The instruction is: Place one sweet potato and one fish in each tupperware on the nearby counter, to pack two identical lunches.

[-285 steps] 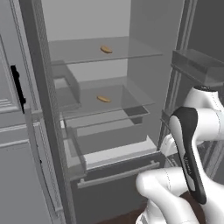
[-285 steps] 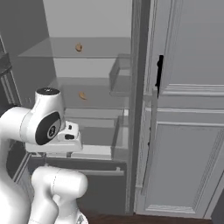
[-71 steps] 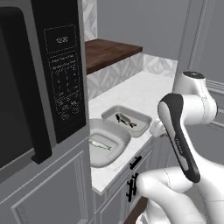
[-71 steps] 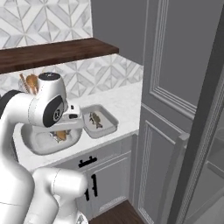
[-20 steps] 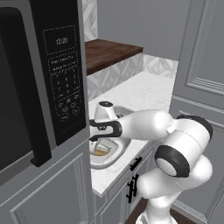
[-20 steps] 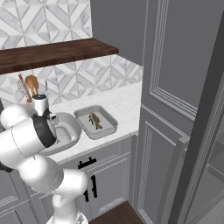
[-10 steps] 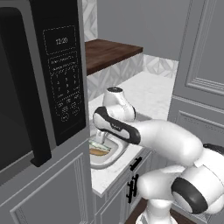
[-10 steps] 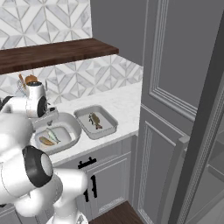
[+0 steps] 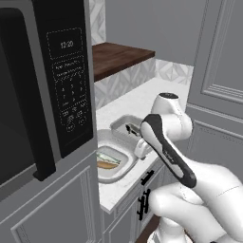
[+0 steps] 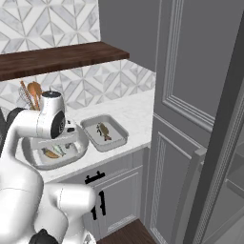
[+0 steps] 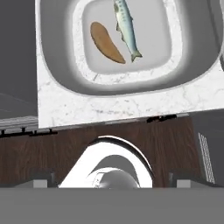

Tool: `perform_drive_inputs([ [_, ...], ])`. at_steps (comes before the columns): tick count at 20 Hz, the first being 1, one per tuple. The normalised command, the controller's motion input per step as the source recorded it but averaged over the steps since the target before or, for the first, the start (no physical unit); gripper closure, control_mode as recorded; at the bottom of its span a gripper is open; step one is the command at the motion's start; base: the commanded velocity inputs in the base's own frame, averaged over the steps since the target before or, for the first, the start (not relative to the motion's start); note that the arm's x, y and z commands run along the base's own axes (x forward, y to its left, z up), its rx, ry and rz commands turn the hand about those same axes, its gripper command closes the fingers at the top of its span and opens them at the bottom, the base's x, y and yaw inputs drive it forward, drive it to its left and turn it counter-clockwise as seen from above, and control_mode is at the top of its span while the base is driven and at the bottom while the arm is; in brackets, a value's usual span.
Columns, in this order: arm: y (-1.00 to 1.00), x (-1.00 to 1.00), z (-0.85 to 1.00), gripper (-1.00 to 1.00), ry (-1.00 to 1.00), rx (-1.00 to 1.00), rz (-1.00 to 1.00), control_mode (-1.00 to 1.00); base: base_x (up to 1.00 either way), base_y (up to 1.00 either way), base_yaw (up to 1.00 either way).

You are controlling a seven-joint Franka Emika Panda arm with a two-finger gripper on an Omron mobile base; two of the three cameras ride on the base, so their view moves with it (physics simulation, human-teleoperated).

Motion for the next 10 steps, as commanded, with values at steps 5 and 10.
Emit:
perform_drive_inputs([
  [5,-0.71,-0.95,0.27,-1.0,0.12,0.07,-0.32,-1.0,0.0,0.0,0.0],
  [10,-0.61,-0.64,0.52,-1.0,0.03,0.03,-0.31,-1.0,0.0,0.0,0.0],
])
